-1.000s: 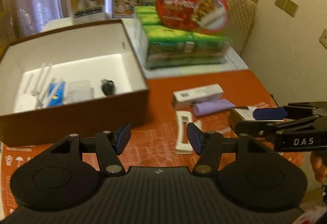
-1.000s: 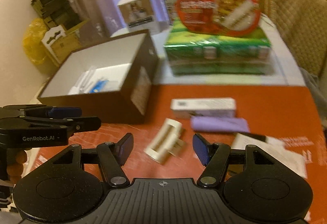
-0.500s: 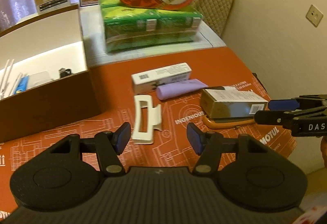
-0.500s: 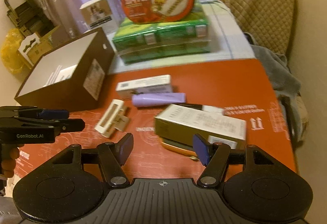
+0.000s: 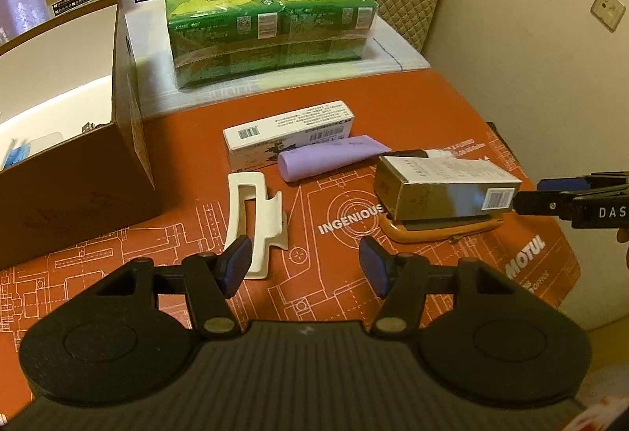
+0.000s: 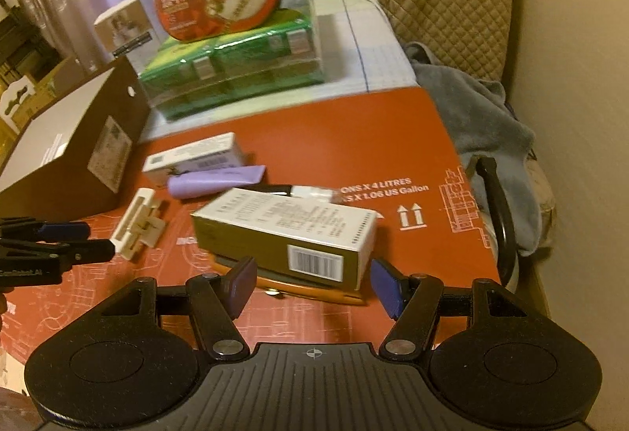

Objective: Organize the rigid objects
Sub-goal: 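Close the left tool on the white plastic clip, then lift the clip with the left tool while the right tool grasps the white product box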

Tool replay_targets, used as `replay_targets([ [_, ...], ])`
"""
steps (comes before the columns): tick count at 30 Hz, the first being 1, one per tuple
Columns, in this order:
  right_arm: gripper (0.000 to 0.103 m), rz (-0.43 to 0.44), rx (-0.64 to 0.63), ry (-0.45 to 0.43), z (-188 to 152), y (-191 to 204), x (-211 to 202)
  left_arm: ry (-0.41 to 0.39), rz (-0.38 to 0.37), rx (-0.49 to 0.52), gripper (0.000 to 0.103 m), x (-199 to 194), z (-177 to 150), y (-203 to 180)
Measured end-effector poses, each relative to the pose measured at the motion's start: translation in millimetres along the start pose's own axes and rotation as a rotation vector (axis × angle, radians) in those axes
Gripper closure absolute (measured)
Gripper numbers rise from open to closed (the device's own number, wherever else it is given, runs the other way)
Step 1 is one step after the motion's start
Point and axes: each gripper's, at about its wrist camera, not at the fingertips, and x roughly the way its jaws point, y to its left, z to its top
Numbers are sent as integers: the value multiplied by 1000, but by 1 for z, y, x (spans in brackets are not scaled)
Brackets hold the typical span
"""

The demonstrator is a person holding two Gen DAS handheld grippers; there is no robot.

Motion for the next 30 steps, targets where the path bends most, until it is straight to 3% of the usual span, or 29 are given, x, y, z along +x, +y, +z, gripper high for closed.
replay_targets([
  [16, 42, 4, 49, 17, 3, -13, 29, 34, 67, 50, 47, 54, 12, 16],
  [19, 42, 2, 55, 13, 3, -12, 30, 39, 64, 54, 51, 63, 16, 19],
  [22, 42, 3, 54, 9, 2, -10, 30, 39, 62, 56, 68, 67, 17, 21],
  [30, 42, 20, -10, -1, -4, 7, 28, 46, 73, 36, 68, 57, 5, 32],
])
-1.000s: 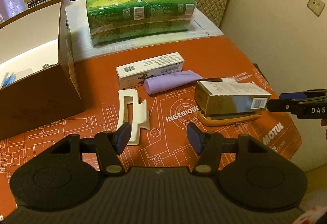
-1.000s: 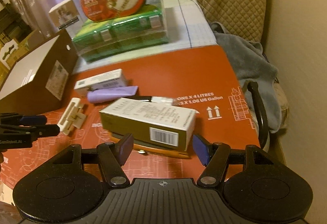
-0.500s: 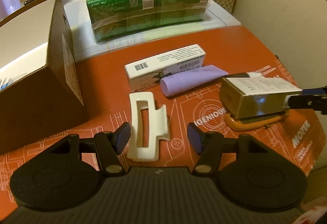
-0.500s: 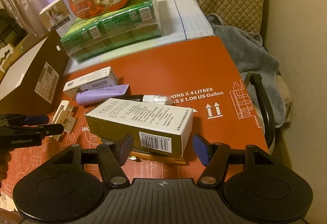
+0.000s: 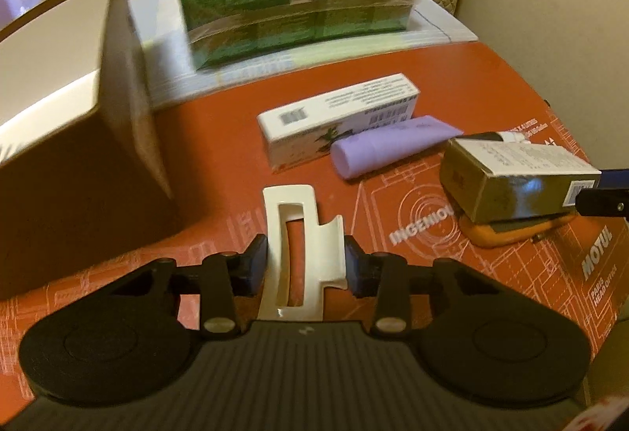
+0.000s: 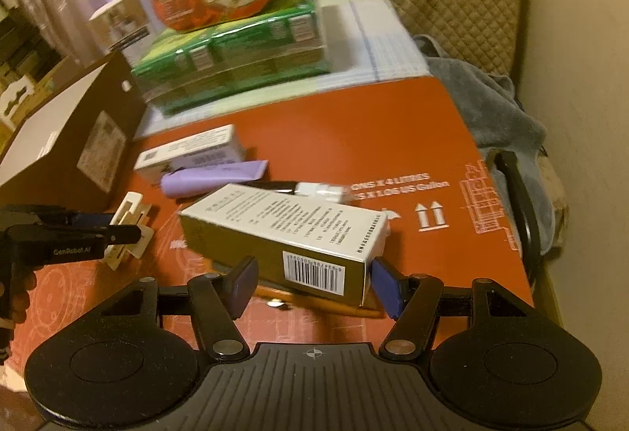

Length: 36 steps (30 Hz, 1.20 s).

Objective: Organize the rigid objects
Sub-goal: 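Lift the clip with the left tool while the right tool grasps the white product box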

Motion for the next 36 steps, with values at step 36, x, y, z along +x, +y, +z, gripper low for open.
replay_targets([
  [36, 42, 272, -206, 50, 18, 78, 49, 15, 141, -262, 68, -59, -72, 66],
])
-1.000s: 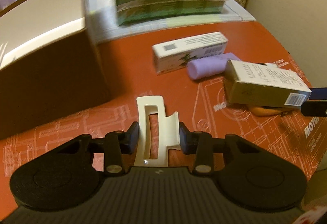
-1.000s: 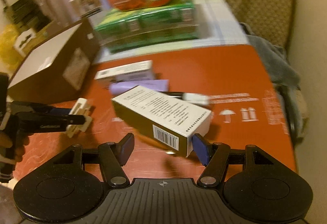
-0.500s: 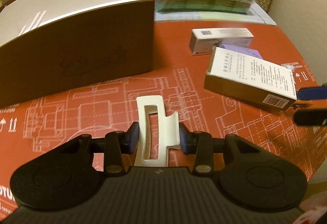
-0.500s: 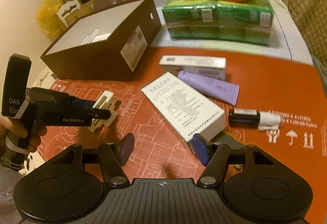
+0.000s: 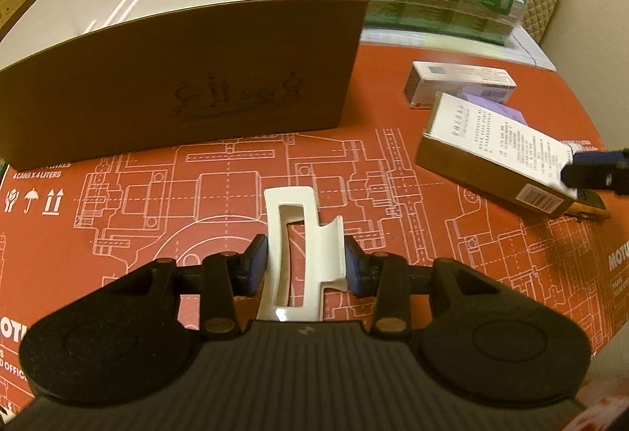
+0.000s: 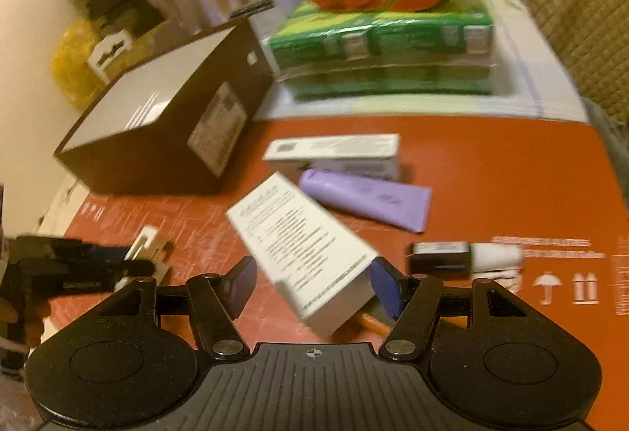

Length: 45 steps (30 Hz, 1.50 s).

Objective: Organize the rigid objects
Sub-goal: 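Lift the clip with the left tool while the right tool grasps the white product box, then carry the clip and white box with both tools into the open box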

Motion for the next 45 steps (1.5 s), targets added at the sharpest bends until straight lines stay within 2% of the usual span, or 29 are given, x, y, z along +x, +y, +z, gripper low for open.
replay_targets([
  [5, 42, 95, -103, 56, -5, 29, 7, -2, 17, -24, 68, -2, -1, 9],
  [7, 42, 106, -149, 72, -6, 40, 10, -4, 26, -36, 68, -3, -1, 14],
  [15, 42, -26, -214, 39, 13, 39, 19, -10, 40, -70, 68, -4, 2, 28],
  [22, 42, -37, -239, 89, 24, 41, 57, 1, 39, -79, 68, -2, 3, 34],
  [28, 42, 33, -282, 122, 22, 69, 70, 13, 40, -89, 68, 0, 3, 39],
  [32, 42, -18, -319, 132, 22, 86, 87, 15, 42, -83, 68, 2, 5, 39],
  [45, 41, -121, -273, 156, 36, 98, 120, 19, 37, -55, 68, 13, 13, 39],
])
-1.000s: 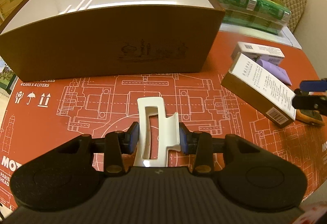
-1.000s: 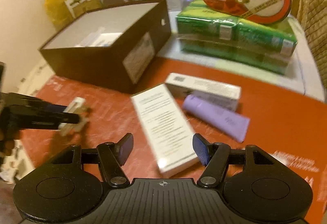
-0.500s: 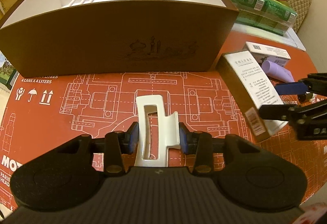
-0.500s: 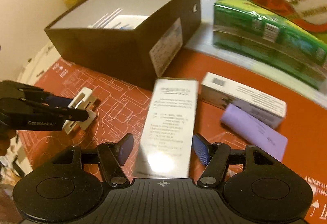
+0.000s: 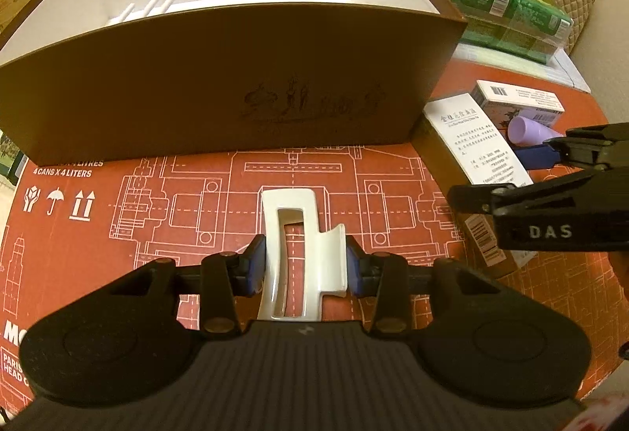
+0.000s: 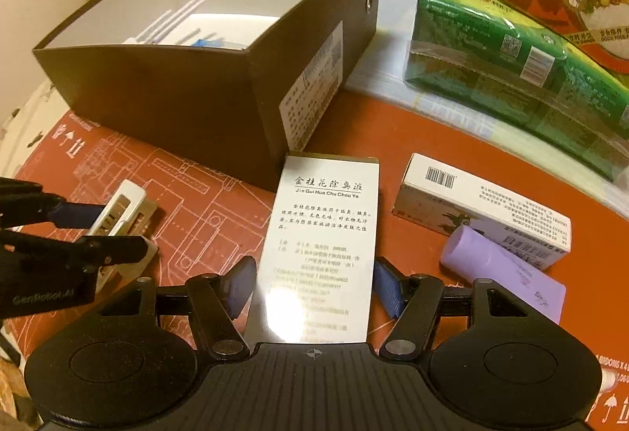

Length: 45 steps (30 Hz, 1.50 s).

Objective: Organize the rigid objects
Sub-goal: 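Carry the clip and white box with both tools into the open box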

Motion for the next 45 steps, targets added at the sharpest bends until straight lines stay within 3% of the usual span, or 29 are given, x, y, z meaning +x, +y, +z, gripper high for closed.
replay_targets([
  [15, 46, 17, 33, -17, -6, 0, -18, -23, -1, 7, 68, -12, -6, 2],
  [30, 46, 86, 50, -111, -12, -1, -86, -157, -31, -22, 68, -77, -1, 16],
  [38, 46, 153, 58, -223, 17, 11, -120, -254, -43, -7, 68, -111, 27, 23],
  [45, 46, 215, 67, -279, 66, 28, -116, -316, -36, 22, 68, -119, 64, 35],
])
